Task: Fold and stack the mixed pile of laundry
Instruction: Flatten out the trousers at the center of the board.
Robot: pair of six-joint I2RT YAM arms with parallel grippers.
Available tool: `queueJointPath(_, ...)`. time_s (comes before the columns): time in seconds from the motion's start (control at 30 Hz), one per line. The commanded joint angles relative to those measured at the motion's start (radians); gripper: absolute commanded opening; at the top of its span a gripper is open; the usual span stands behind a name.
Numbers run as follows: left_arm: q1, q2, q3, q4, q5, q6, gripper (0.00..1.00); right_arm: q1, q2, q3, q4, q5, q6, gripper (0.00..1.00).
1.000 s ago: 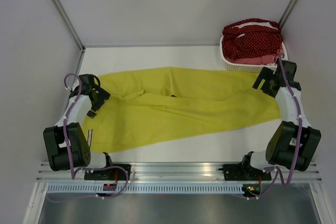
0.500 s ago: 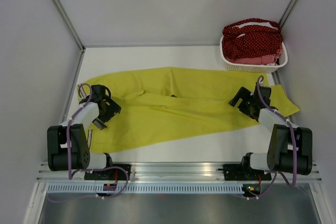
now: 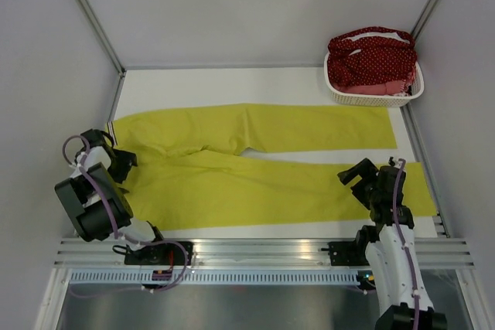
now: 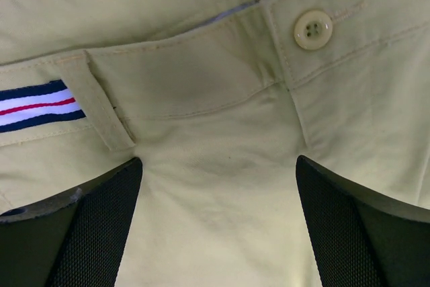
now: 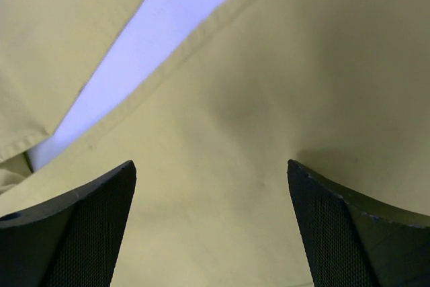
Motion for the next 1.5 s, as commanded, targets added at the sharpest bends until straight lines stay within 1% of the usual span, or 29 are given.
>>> queueJointPath(0.0, 0.036, 0.017, 0.056, -0.017, 0.053, 0.012, 1.0, 0.003, -0.154, 0.065, -0.262, 0.067, 0.029, 0.98)
queueJointPath(0.03, 0.031, 0.01, 0.058, 0.018, 0.097, 0.028, 1.0, 0.006, -0.173, 0.078, -0.223, 0.049, 0.017, 0.98)
queueJointPath(0.07, 0.007, -0.006, 0.058, 0.033, 0.173, 0.031, 0.98, 0.006, -0.162, 0.092, -0.186, 0.043, 0.009, 0.98)
queueJointPath(0.1, -0.019, -0.019, 0.067, 0.041, 0.177, 0.031, 0.98, 0.006, -0.141, 0.13, -0.154, 0.041, 0.003, 0.98)
queueJointPath(0.13, -0.054, -0.053, 0.078, 0.043, 0.168, 0.038, 0.98, 0.006, -0.069, 0.149, -0.05, 0.024, -0.018, 0.98)
queueJointPath(0.17, -0.141, -0.068, 0.09, 0.041, 0.121, 0.045, 0.98, 0.007, -0.02, 0.175, -0.014, 0.004, -0.061, 0.98)
queueJointPath(0.2, -0.187, -0.081, 0.118, 0.04, 0.093, 0.048, 0.98, 0.012, 0.037, 0.234, 0.021, -0.006, -0.084, 0.98)
queueJointPath(0.23, -0.226, -0.093, 0.13, 0.037, 0.082, 0.049, 0.99, 0.039, 0.159, 0.268, 0.099, -0.023, -0.115, 0.98)
queueJointPath(0.27, -0.275, -0.095, 0.142, 0.035, 0.046, 0.046, 0.99, 0.064, 0.225, 0.311, 0.11, 0.031, -0.168, 0.98)
queueJointPath(0.3, -0.286, -0.092, 0.165, 0.035, 0.042, 0.04, 1.0, 0.104, 0.361, 0.405, 0.12, 0.074, -0.199, 0.98)
queueJointPath(0.33, -0.292, -0.086, 0.175, 0.035, 0.045, 0.032, 1.0, 0.229, 0.429, 0.457, 0.123, 0.146, -0.233, 0.98)
queueJointPath(0.37, -0.3, -0.072, 0.185, 0.035, 0.038, 0.031, 1.0, 0.295, 0.501, 0.507, 0.12, 0.291, -0.28, 0.98)
queueJointPath(0.4, -0.303, -0.066, 0.201, 0.031, 0.029, 0.029, 1.0, 0.363, 0.573, 0.608, 0.118, 0.34, -0.303, 0.98)
queueJointPath(0.43, -0.303, -0.058, 0.207, 0.029, 0.027, 0.031, 1.0, 0.451, 0.714, 0.656, 0.118, 0.363, -0.31, 0.98)
queueJointPath(0.5, -0.305, -0.035, 0.216, 0.032, 0.025, 0.032, 1.0, 0.481, 0.842, 0.766, 0.143, 0.337, -0.322, 0.98)
queueJointPath(0.53, -0.306, -0.021, 0.219, 0.032, 0.018, 0.043, 1.0, 0.486, 0.953, 0.797, 0.172, 0.328, -0.324, 0.98)
queueJointPath(0.57, -0.306, -0.009, 0.224, 0.03, 0.007, 0.049, 1.0, 0.486, 1.009, 0.831, 0.175, 0.328, -0.336, 0.98)
queueJointPath(0.6, -0.306, 0.019, 0.228, 0.032, 0.004, 0.054, 1.0, 0.486, 1.06, 0.866, 0.167, 0.332, -0.346, 0.98)
queueJointPath(0.63, -0.306, 0.031, 0.23, 0.032, -0.001, 0.064, 1.0, 0.486, 1.148, 0.929, 0.157, 0.351, -0.365, 0.98)
queueJointPath(0.7, -0.306, 0.065, 0.235, 0.035, -0.007, 0.071, 1.0, 0.486, 1.251, 0.99, 0.157, 0.378, -0.382, 0.98)
queueJointPath(0.77, -0.306, 0.083, 0.241, 0.041, -0.001, 0.089, 1.0, 0.483, 1.301, 1.014, 0.163, 0.417, -0.409, 0.98)
queueJointPath(0.8, -0.308, 0.088, 0.248, 0.047, -0.001, 0.095, 1.0, 0.48, 1.342, 1.029, 0.161, 0.414, -0.412, 0.98)
queueJointPath(0.9, -0.306, 0.112, 0.262, 0.061, -0.002, 0.121, 0.99, 0.452, 1.393, 1.031, 0.157, 0.4, -0.405, 0.98)
queueJointPath(1.0, -0.306, 0.149, 0.288, 0.069, 0.007, 0.144, 1.0, 0.411, 1.409, 1.008, 0.164, 0.38, -0.383, 0.98)
queueJointPath(1.07, -0.306, 0.183, 0.302, 0.07, 0.006, 0.147, 1.0, 0.377, 1.407, 0.996, 0.176, 0.325, -0.37, 0.98)
queueJointPath(1.23, -0.306, 0.252, 0.368, 0.072, 0.022, 0.157, 1.0, 0.336, 1.383, 0.962, 0.128, 0.363, -0.347, 0.98)
queueJointPath(1.3, -0.308, 0.281, 0.391, 0.073, 0.021, 0.163, 1.0, 0.327, 1.355, 0.905, 0.131, 0.356, -0.325, 0.98)
queueJointPath(1.4, -0.306, 0.324, 0.422, 0.073, 0.028, 0.173, 1.0, 0.278, 1.327, 0.855, 0.143, 0.32, -0.32, 0.98)
queueJointPath(1.47, -0.308, 0.347, 0.446, 0.073, 0.051, 0.186, 0.99, 0.228, 1.317, 0.851, 0.144, 0.326, -0.336, 0.98)
